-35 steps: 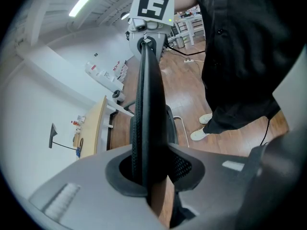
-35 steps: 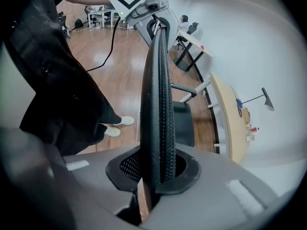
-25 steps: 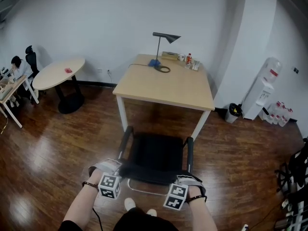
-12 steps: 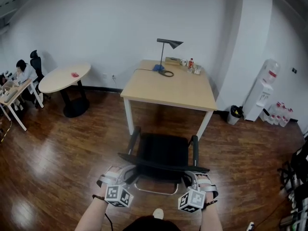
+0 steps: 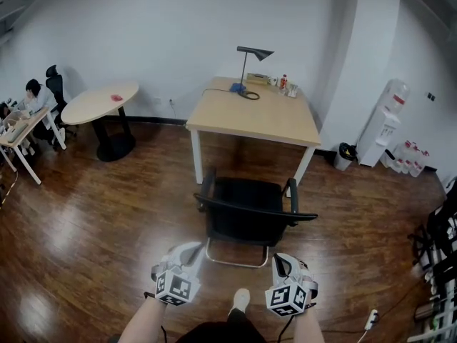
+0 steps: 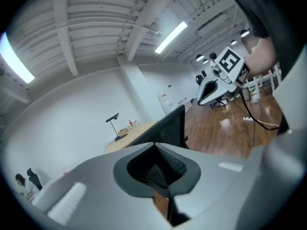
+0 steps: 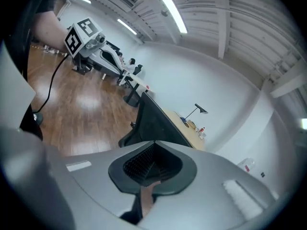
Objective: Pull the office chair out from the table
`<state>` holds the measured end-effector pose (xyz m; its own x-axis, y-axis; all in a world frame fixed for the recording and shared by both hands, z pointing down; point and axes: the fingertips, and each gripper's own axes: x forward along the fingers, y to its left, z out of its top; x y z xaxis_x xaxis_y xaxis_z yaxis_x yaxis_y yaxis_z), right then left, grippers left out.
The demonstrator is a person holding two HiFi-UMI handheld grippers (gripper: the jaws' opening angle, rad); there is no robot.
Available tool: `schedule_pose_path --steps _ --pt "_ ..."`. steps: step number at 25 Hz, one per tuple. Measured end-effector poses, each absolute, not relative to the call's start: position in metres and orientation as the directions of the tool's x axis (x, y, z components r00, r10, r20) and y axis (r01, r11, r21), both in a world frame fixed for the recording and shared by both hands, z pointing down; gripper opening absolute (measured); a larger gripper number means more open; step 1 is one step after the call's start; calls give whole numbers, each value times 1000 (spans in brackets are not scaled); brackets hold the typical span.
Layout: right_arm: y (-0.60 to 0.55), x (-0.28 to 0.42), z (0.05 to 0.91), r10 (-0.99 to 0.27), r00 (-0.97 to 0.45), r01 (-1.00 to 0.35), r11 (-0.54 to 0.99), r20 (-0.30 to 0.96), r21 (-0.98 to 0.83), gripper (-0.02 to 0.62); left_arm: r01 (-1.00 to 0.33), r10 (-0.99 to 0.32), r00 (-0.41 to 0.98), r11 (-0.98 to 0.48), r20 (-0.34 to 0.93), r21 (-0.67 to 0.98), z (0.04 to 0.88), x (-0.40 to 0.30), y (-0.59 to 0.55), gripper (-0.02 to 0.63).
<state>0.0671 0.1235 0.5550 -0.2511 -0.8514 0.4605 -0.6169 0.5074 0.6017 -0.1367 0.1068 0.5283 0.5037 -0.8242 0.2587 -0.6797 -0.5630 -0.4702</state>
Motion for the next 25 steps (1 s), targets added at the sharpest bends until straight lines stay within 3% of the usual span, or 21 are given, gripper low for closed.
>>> schedule_pose_path --steps 11,15,20,25 --pt "220 49 525 -910 -272 -791 397 313 465 13 -861 -872 490 -485 5 -156 472 -179 196 2" --pt "246 60 505 -928 -297 -872 360 226 332 14 -868 -870 492 -490 -14 -82 468 -180 220 2" --pt "271 108 481 -948 -298 -952 303 109 32 14 -885 -886 462 -460 -19 -72 470 -188 236 2" --pt "298 130 466 -952 -301 -953 301 65 3 14 -910 -909 414 -413 -51 -14 454 -203 255 2"
